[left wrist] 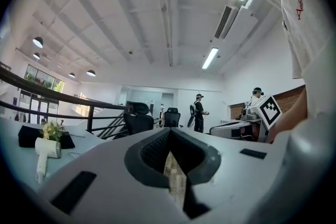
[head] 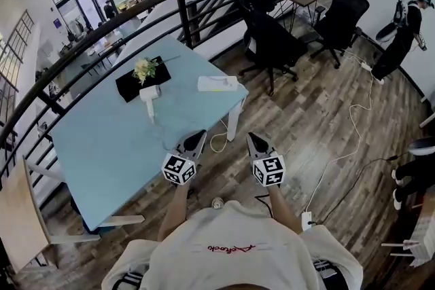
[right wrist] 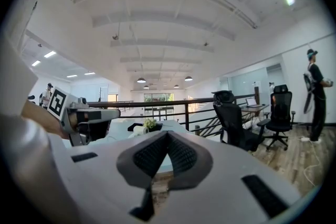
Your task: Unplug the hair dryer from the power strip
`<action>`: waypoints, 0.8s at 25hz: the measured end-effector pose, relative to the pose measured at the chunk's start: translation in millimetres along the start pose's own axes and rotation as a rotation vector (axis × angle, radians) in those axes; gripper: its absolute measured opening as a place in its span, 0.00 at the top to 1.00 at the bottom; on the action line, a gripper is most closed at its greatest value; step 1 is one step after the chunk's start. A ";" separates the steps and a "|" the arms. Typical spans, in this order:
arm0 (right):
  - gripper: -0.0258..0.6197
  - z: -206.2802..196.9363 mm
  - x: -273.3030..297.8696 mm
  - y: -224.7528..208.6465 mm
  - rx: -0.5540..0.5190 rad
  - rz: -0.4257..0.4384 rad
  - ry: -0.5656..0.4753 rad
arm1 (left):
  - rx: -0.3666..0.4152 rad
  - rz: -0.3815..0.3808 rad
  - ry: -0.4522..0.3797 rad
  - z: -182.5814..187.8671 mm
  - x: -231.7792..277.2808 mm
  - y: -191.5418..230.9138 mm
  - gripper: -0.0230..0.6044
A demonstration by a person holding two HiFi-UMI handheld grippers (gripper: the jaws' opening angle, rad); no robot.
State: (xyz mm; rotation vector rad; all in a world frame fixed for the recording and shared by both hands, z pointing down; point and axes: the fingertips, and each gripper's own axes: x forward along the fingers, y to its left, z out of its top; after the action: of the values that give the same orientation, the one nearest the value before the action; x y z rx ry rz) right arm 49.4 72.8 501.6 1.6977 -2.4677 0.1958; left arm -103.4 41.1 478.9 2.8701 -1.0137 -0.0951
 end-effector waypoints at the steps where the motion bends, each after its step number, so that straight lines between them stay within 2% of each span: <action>1: 0.93 1.5 8.7 1.6 0.000 -0.003 0.000 | -0.001 -0.003 0.002 0.0 1.2 8.5 0.95; 7: 0.93 -0.9 44.1 13.4 -0.002 0.000 0.010 | -0.012 -0.016 0.007 -4.3 5.8 47.2 0.95; 20: 0.93 -17.5 58.0 5.6 0.016 -0.031 0.036 | -0.024 -0.036 0.030 -18.9 13.9 62.9 0.95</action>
State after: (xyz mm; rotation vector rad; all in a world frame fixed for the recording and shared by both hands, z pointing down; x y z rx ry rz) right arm 24.5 24.9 529.6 1.7217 -2.4193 0.2411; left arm -130.1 -15.1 504.3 2.8600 -0.9487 -0.0662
